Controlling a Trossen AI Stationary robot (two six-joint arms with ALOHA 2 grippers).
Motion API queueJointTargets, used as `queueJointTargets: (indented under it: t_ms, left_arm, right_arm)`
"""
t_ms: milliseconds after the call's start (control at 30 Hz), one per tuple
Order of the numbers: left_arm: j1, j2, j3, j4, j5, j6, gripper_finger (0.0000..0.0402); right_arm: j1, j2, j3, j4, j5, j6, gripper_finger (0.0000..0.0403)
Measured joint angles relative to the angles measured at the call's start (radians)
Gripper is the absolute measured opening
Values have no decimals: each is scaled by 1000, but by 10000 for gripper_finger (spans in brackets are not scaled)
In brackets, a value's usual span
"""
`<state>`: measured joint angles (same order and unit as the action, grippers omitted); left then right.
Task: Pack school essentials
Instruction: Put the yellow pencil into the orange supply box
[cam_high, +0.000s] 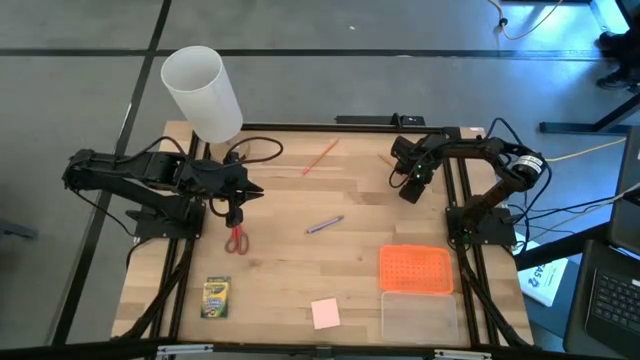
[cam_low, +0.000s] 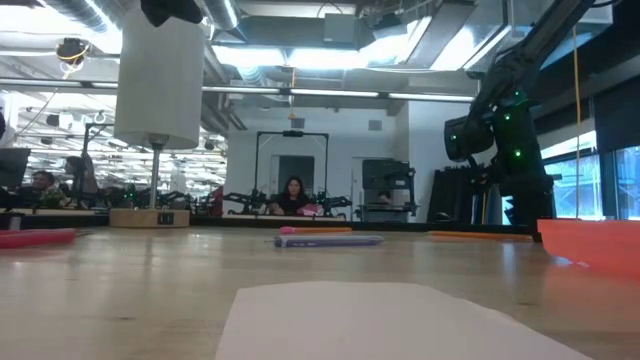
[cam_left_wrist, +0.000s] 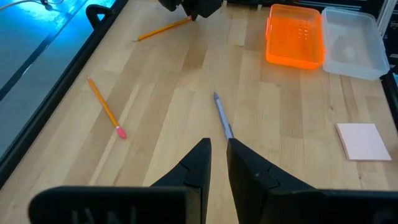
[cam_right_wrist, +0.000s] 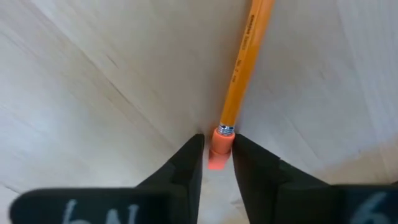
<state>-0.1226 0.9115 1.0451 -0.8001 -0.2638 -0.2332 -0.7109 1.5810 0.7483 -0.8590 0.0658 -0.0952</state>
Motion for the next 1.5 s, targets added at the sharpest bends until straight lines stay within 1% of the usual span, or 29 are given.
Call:
queueJointTargets:
  t_ms: [433,667,867,1200,1400,1500]
  left_arm:
    - [0,0,0,0,0,7,47]
    - [0,0,0,0,0,8,47]
    - [0,0,0,-1,0,8,47]
    - [0,0,0,-1,0,8,47]
    - [0,0,0,-1,0,8,47]
    - [0,0,0,-1,0,8,47]
  right_arm:
    - [0,0,0,0,2,11,51]
    - [-1,0,0,1,-18,13,49]
    - [14,-5,2,-9,-16,15,48]
    - [118,-120,4,-74,-19,71,47]
    - [212,-225,5,-142,-17,147,47]
    - [269,-273,32,-202,-16,182,47]
